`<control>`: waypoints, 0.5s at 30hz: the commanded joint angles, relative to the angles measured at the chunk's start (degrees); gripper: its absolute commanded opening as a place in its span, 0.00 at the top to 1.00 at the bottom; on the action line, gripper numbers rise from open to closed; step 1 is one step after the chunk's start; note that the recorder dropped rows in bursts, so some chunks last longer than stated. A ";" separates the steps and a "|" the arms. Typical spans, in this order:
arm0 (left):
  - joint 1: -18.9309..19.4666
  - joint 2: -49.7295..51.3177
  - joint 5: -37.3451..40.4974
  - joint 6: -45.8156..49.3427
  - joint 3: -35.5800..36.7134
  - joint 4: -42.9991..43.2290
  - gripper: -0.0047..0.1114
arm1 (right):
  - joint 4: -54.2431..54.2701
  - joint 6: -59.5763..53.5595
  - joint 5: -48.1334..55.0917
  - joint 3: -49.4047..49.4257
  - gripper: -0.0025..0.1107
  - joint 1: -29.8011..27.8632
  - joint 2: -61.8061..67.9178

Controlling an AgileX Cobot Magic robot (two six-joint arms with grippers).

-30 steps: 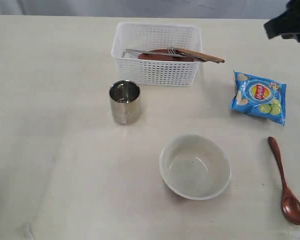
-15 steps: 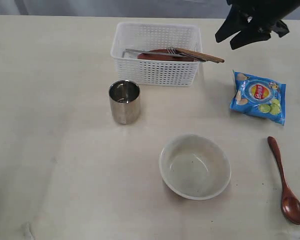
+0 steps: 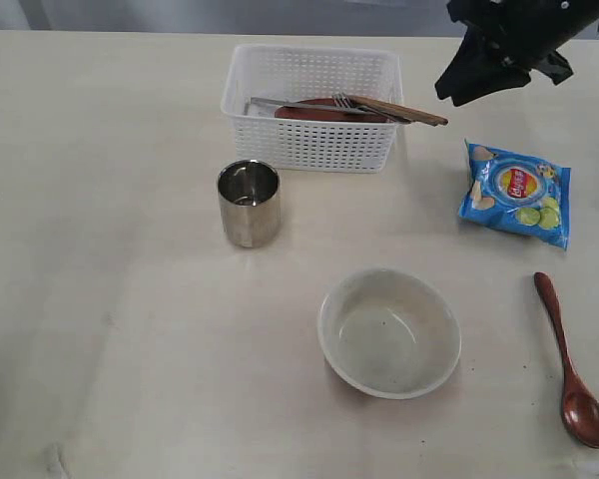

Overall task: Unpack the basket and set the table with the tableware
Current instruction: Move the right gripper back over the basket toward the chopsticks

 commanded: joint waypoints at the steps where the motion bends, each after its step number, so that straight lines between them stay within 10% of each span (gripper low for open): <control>1: 0.11 -0.23 -0.03 -0.03 0.18 -0.32 0.96 | -0.46 -0.70 0.44 0.85 0.77 -0.18 0.01; 15: 0.11 -0.23 -0.03 -0.03 0.18 -0.32 0.96 | 2.97 -1.09 0.44 2.81 0.66 -0.05 0.01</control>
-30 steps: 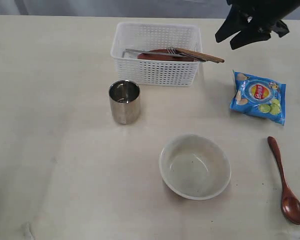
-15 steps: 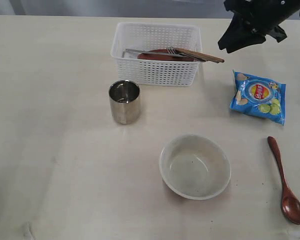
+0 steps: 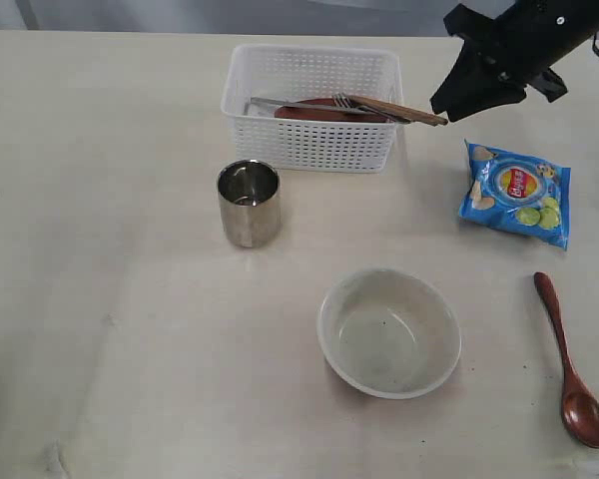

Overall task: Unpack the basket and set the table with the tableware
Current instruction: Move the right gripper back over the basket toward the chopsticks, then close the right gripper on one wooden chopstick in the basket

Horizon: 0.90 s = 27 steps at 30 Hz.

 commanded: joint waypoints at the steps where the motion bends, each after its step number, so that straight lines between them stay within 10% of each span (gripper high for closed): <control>1: 0.11 -0.23 -0.03 -0.03 0.18 -0.32 0.96 | 1.30 -0.86 0.01 0.11 0.63 0.21 -0.07; 27: 0.11 -0.23 -0.03 -0.03 0.18 -0.32 0.96 | -0.80 -0.73 0.01 0.11 0.67 2.37 -0.07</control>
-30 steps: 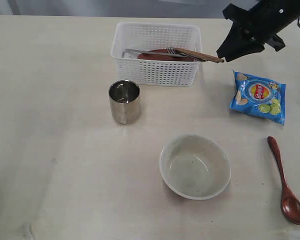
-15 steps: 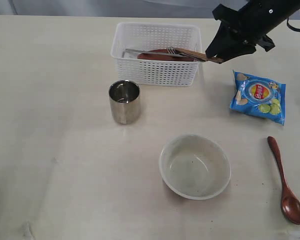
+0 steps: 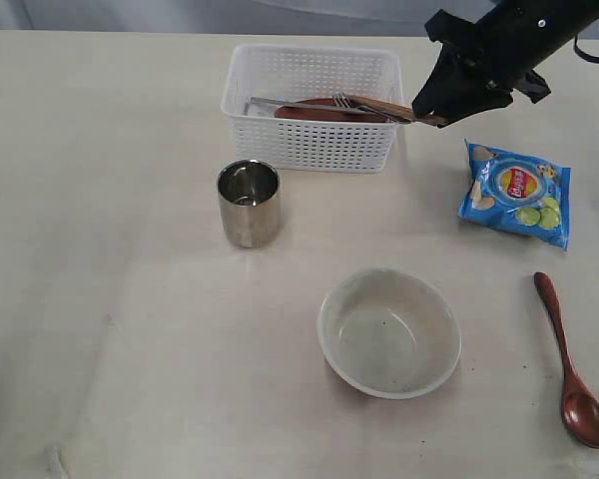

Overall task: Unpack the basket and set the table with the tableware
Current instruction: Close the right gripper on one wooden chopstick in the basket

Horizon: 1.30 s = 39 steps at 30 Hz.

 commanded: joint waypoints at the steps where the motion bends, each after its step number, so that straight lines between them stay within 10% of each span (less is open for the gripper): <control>1: 0.11 -0.23 -0.03 -0.03 0.18 -0.32 0.96 | -0.25 -0.60 0.01 0.11 0.67 -0.06 -0.07; 39: 0.11 -0.23 -0.03 -0.03 0.18 -0.32 0.96 | -0.71 1.96 -2.16 0.00 0.67 -0.06 -0.07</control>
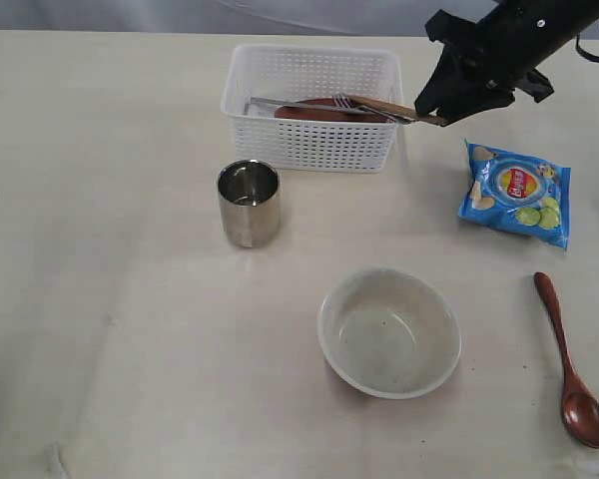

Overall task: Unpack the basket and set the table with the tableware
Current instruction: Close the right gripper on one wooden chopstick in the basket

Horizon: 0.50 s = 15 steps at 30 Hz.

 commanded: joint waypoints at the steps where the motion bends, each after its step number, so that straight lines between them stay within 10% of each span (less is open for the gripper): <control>1: 0.11 -0.23 -0.03 -0.03 0.18 -0.32 0.96 | 0.37 0.05 -0.80 0.00 0.67 -0.06 -0.07; 15: 0.11 -0.23 -0.03 -0.03 0.18 -0.32 0.96 | -3.61 0.38 -1.79 0.00 0.67 -0.06 -0.07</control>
